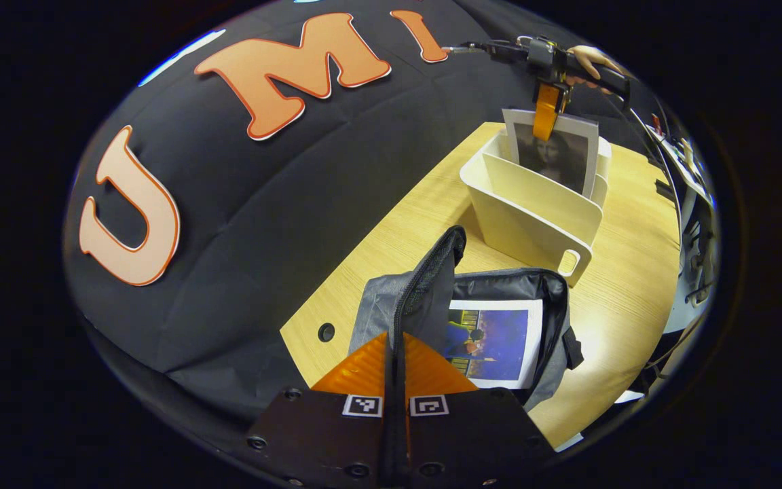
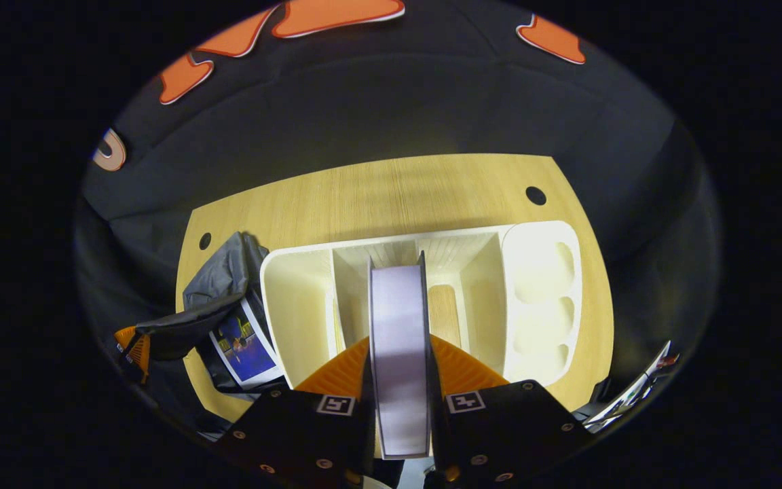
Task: Open the schoolbag, grab two books from the bookshelf and put them into the schoolbag.
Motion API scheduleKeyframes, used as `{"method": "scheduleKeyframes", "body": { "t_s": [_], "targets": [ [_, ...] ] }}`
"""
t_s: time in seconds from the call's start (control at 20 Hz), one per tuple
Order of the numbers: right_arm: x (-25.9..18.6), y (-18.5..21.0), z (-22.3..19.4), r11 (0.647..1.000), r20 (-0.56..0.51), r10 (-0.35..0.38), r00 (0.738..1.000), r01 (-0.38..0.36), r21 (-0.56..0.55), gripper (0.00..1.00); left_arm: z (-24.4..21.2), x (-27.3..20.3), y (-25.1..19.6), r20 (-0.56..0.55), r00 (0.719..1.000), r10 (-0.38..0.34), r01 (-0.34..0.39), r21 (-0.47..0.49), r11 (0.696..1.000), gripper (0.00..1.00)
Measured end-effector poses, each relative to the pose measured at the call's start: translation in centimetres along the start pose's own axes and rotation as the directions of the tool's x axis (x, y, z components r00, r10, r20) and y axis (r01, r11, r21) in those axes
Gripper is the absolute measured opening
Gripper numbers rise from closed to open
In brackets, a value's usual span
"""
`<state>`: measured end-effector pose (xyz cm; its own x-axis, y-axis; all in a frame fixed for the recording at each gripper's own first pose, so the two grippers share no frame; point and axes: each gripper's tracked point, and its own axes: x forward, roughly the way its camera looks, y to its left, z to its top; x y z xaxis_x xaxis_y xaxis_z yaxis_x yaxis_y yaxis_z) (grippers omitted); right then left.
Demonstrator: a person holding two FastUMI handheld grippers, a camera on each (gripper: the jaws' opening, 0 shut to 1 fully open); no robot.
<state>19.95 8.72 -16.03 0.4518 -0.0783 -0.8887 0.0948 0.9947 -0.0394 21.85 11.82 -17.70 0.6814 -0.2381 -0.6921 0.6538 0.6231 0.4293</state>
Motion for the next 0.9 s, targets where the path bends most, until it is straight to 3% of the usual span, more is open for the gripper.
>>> {"method": "scheduleKeyframes", "body": {
  "t_s": [0.5, 0.65, 0.75, 0.9],
  "targets": [
    [-16.8, 0.9, 0.2, 1.000, 0.188, -0.022, 0.982, 0.023, -0.004, 0.33, -0.3, 0.0, 0.4, 0.036, 0.999, -0.022, 0.022, -0.005, 1.000, 0.01],
    [-21.2, 2.2, -1.7, 0.996, 0.244, 0.054, 0.968, -0.072, 0.062, 0.31, -0.3, 0.0, 0.5, 0.042, 0.999, -0.031, 0.031, -0.003, 1.000, 0.01],
    [-23.3, 3.5, -3.2, 0.980, 0.305, 0.144, 0.941, -0.179, 0.089, 0.31, -0.4, 0.0, 0.9, 0.039, 0.999, -0.031, 0.032, -0.006, 0.999, 0.01],
    [-24.7, 5.3, -6.2, 0.924, 0.379, 0.260, 0.888, -0.343, 0.171, 0.31, 0.0, -0.5, 1.2, 0.045, 0.998, -0.034, 0.034, 0.001, 0.999, 0.01]
  ]
}}
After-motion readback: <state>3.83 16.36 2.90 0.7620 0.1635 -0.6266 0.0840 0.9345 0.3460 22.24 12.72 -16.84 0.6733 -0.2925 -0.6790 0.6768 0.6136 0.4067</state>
